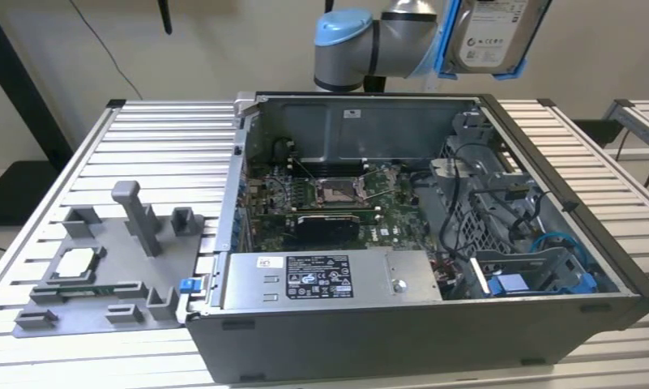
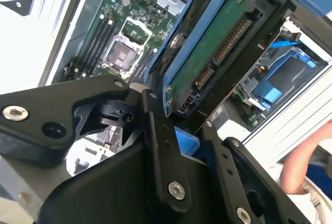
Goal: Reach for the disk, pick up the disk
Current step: 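Pick up the disk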
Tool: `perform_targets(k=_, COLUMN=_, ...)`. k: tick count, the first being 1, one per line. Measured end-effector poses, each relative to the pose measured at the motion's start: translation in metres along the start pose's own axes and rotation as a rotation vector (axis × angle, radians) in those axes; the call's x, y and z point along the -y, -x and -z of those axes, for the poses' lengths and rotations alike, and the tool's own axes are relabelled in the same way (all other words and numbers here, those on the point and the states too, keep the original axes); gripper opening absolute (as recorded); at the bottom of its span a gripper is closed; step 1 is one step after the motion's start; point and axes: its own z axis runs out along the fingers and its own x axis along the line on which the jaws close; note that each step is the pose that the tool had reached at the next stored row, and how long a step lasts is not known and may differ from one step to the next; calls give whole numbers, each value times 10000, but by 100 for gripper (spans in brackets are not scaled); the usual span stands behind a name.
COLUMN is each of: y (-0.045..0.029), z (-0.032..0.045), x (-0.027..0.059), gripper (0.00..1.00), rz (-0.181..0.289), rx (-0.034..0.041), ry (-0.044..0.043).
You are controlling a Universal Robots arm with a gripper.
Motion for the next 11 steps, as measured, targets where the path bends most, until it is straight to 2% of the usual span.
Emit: perform_targets(k=11, y=-2, z=-1, x=16, gripper=0, rz=2, rx=2, ry=-1)
